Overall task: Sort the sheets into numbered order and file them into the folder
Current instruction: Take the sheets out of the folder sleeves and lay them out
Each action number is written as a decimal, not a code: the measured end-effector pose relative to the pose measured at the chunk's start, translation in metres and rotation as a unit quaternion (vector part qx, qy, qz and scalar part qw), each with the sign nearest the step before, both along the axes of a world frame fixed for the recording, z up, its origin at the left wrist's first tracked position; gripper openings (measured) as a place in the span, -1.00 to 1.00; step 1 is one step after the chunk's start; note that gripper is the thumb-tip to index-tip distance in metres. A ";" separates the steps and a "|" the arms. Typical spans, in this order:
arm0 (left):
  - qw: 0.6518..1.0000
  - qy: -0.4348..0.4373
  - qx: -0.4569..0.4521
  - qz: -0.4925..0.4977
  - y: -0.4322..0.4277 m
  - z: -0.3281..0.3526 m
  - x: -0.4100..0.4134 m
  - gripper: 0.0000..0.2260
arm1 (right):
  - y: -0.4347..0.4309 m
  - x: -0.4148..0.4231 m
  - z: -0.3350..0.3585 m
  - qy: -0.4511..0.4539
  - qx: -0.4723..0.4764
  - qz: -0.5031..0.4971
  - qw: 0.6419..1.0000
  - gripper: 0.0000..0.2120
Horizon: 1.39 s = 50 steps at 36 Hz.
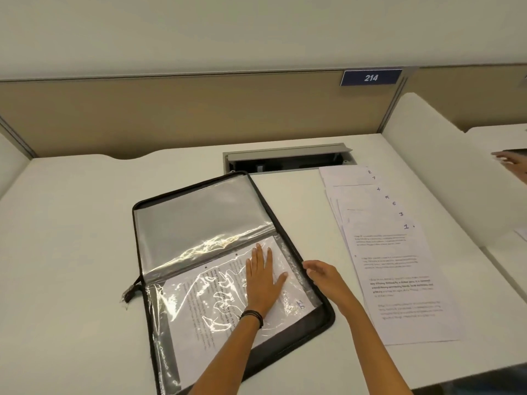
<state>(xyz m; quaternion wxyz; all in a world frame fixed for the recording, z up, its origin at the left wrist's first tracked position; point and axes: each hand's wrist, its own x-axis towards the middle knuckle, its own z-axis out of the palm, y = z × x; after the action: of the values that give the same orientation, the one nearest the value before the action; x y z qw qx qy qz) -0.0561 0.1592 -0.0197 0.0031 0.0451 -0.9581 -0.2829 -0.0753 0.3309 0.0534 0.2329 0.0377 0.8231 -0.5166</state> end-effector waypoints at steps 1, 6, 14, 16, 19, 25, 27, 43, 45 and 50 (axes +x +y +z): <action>1.000 -0.001 0.000 -0.002 0.000 0.001 0.000 -0.13 | 0.000 0.001 -0.001 0.001 0.002 0.001 1.000 -0.73; 0.999 -0.029 -0.016 -0.015 -0.003 0.007 0.000 -0.09 | -0.001 0.004 0.000 0.010 0.016 0.005 1.000 -0.71; 0.999 -0.051 -0.010 -0.013 -0.004 0.013 0.000 -0.22 | -0.002 0.003 -0.007 0.020 0.026 -0.009 0.999 -0.76; 0.999 -0.046 -0.012 -0.010 -0.005 0.015 0.001 -0.33 | -0.004 0.003 -0.008 0.015 0.026 -0.010 0.999 -0.78; 0.999 -0.040 0.000 -0.013 -0.006 0.015 0.001 -0.44 | -0.007 0.003 -0.007 0.005 0.015 -0.021 1.000 -0.79; 0.999 -0.031 0.028 -0.017 -0.007 0.015 0.002 -0.49 | -0.012 -0.001 -0.007 -0.016 0.006 -0.043 0.999 -0.81; 0.999 -0.030 0.042 -0.016 -0.009 0.013 0.001 -0.50 | -0.012 -0.002 -0.006 -0.030 -0.001 -0.051 0.998 -0.78; 0.993 -0.028 0.118 -0.013 -0.011 0.014 0.002 -0.02 | -0.018 -0.010 0.000 -0.095 0.090 -0.023 0.991 -0.88; 0.992 -0.028 0.123 -0.014 -0.011 0.014 0.003 -0.03 | -0.018 -0.011 0.002 -0.115 0.097 -0.009 0.989 -0.86; 0.992 -0.027 0.126 -0.015 -0.011 0.014 0.004 -0.01 | -0.019 -0.013 0.004 -0.113 0.130 0.025 0.985 -0.90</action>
<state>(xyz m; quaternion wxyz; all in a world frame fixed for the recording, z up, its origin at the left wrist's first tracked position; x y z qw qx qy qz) -0.0523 0.1477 -0.0055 -0.0323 0.0384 -0.9153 -0.3997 -0.0884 0.3122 0.0573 0.3303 0.1045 0.8523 -0.3918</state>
